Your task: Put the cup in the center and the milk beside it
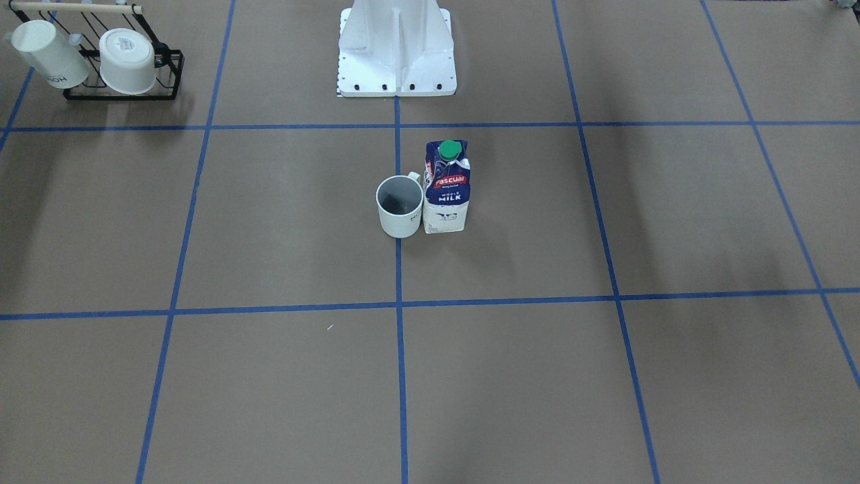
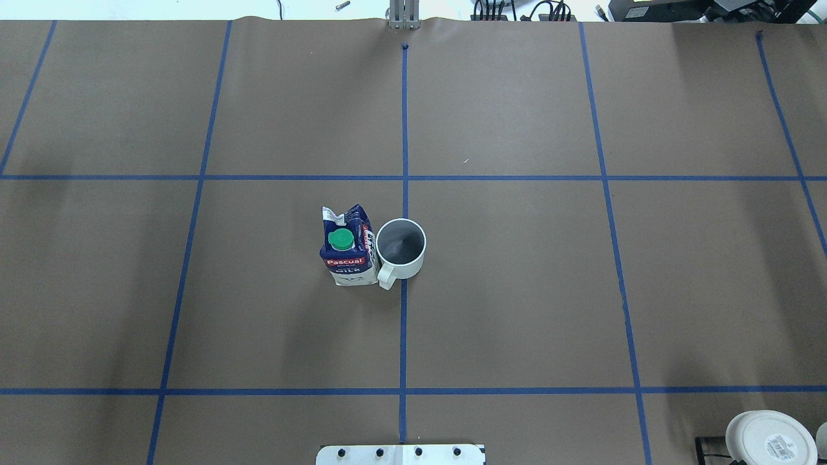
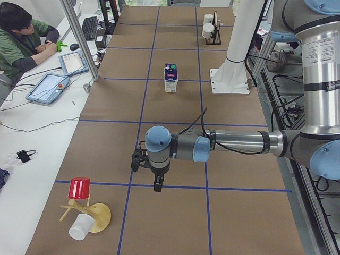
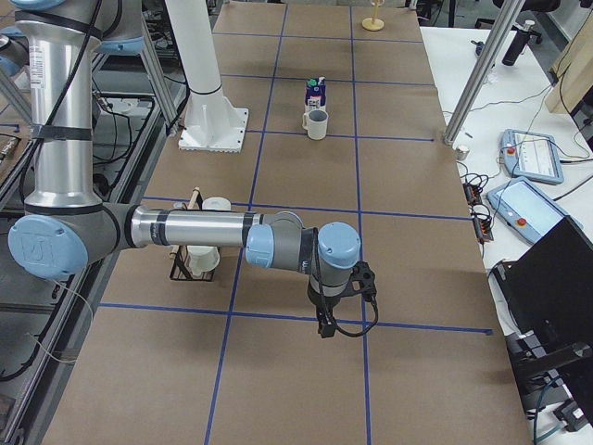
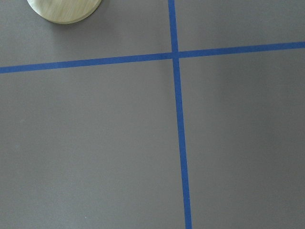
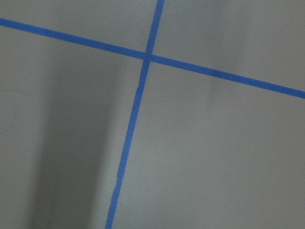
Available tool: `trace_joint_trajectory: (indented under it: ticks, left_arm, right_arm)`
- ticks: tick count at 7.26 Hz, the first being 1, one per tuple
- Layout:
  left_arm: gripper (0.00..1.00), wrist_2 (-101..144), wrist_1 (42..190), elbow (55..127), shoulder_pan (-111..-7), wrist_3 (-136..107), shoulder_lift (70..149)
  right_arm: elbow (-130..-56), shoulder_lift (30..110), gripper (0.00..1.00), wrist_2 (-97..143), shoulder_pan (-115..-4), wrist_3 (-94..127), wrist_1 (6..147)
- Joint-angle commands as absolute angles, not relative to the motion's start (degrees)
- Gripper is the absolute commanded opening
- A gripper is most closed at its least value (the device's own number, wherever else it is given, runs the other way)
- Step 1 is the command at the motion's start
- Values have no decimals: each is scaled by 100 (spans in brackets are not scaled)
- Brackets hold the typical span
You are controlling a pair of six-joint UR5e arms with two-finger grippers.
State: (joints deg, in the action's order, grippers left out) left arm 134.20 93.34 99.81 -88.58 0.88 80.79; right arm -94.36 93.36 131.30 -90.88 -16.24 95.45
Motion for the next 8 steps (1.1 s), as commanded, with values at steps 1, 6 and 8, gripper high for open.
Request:
trace_joint_trajectory:
  ticks: [1,6,8]
  left_arm:
    - [99,13412,9334,9976,-8851,88,8077]
    - [99,13412,9334,9958,-8859,88,8077]
    - [99,13412,9334,9949,-8851,88,8077]
  right_arm:
    - [-9431,9334,100,13140,-9088,-1626,9545]
    - [-9457,9369,100,13043,-9149,-1696,9536]
    - [-9422,9387,100,13034,-9158,-1635,9545]
